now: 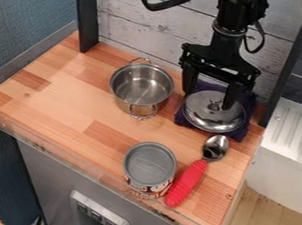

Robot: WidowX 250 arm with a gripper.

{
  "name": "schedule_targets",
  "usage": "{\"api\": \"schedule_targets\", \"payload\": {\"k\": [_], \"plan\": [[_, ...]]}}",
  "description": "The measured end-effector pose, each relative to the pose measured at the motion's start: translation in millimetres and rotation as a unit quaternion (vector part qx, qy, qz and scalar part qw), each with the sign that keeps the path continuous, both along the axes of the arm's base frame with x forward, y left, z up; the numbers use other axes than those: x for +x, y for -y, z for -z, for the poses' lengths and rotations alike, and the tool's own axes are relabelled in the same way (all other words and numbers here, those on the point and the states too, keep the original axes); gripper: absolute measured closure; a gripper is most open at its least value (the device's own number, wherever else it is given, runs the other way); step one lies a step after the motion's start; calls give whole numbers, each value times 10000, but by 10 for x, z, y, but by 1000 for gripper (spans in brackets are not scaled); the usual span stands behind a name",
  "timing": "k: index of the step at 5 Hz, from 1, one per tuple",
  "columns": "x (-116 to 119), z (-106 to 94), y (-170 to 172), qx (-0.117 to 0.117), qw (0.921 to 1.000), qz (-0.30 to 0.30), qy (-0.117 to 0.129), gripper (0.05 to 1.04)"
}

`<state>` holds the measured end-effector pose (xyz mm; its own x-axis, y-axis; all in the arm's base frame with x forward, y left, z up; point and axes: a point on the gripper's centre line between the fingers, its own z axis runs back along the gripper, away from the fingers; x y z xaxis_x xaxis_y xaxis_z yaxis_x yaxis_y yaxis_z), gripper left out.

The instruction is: Move the silver pot to the middle left edge of the table

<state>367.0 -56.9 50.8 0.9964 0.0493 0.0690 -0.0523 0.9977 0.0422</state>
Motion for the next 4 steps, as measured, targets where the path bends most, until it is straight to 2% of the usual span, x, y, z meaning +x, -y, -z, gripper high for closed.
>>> {"api": "schedule_targets", "payload": {"k": [1, 2, 3, 4], "plan": [[-26, 128, -5, 32, 9998, 8, -174, 82], [3, 149, -227, 26, 9997, -140, -184, 82], [141, 99, -520, -4, 9992, -398, -104, 82], [225, 63, -609, 88, 9996, -272, -62, 82]]}}
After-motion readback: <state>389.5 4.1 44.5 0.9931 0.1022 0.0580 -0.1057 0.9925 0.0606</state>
